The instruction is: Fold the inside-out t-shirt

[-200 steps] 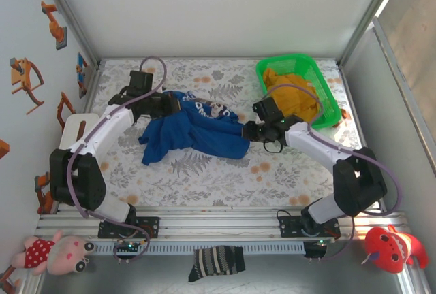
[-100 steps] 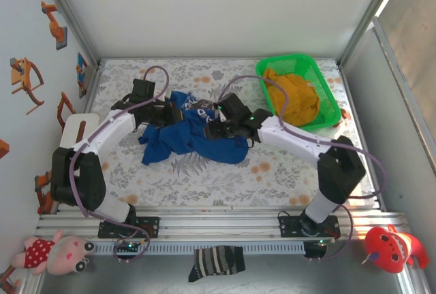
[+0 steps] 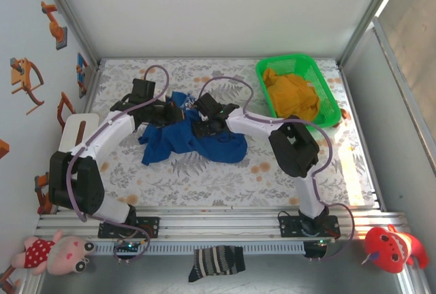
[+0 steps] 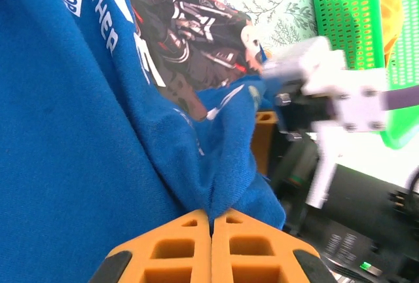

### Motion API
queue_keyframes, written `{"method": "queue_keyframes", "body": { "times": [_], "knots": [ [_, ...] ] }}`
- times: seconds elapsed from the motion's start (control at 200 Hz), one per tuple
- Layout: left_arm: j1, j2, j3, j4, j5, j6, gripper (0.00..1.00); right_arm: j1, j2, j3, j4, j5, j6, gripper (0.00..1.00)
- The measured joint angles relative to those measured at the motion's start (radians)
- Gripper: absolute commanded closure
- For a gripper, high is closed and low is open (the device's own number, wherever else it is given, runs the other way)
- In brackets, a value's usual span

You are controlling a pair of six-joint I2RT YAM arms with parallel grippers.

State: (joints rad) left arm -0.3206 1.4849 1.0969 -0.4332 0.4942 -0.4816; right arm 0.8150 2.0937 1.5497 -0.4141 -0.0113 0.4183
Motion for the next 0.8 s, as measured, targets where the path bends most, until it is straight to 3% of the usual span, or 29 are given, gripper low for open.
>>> {"method": "queue_keyframes", "body": {
  "times": [0.15, 0.421, 0.501, 0.551, 0.591, 0.666, 0.801],
  "knots": [
    [0.013, 0.002, -0.005, -0.005, -0.022, 0.001, 1.0, -0.041, -0.061, -0.051, 0.012, -0.04, -0.004, 1.0],
    [0.016, 0.117, 0.032, 0.002, -0.017, 0.026, 1.0, -0.084, -0.454, -0.193, 0.005, -0.19, -0.042, 1.0],
    [0.008, 0.129, 0.068, 0.005, -0.005, 0.045, 0.76, -0.082, -0.499, -0.219, 0.0, -0.216, -0.041, 1.0],
    [0.013, 0.129, 0.079, 0.006, -0.048, 0.051, 0.52, -0.088, -0.507, -0.233, -0.006, -0.216, -0.041, 1.0],
    [0.028, 0.13, 0.08, 0.004, -0.08, 0.055, 0.39, -0.097, -0.514, -0.243, -0.013, -0.216, -0.04, 1.0],
    [0.051, 0.128, 0.077, -0.004, -0.122, 0.055, 0.28, -0.11, -0.518, -0.256, -0.023, -0.216, -0.039, 1.0],
    [0.045, 0.078, 0.036, -0.004, -0.154, 0.05, 0.18, -0.114, -0.518, -0.28, -0.022, -0.216, -0.03, 1.0]
  ]
}}
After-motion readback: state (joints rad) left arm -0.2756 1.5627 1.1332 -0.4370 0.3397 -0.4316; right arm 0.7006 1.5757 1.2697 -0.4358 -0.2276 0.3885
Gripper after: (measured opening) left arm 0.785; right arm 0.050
